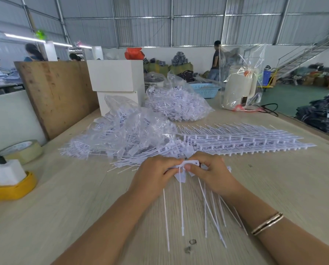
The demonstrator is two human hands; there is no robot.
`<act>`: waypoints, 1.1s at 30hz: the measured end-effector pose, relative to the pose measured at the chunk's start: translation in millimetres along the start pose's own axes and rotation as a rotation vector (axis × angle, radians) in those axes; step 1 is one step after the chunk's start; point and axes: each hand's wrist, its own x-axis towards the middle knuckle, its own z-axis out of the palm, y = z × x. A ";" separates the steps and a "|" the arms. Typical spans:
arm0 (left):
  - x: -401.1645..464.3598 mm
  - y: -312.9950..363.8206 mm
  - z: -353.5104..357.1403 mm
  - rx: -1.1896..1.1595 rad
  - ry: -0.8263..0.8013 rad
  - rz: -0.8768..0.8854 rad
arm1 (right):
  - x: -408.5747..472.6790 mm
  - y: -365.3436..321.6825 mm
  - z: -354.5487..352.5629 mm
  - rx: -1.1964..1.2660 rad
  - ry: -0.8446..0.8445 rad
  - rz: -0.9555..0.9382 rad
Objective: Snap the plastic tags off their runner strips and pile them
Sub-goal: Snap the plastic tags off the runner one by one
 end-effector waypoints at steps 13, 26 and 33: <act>-0.6 -2.6 0.4 -0.109 0.061 -0.011 | 0.1 0.4 1.2 -0.113 0.078 -0.104; -1.3 -6.7 0.8 -0.097 0.030 -0.169 | 5.8 13.9 -10.8 -0.289 0.193 0.162; -2.3 -4.8 -0.7 -0.093 0.042 -0.189 | 5.7 24.4 -14.9 -0.559 0.035 0.287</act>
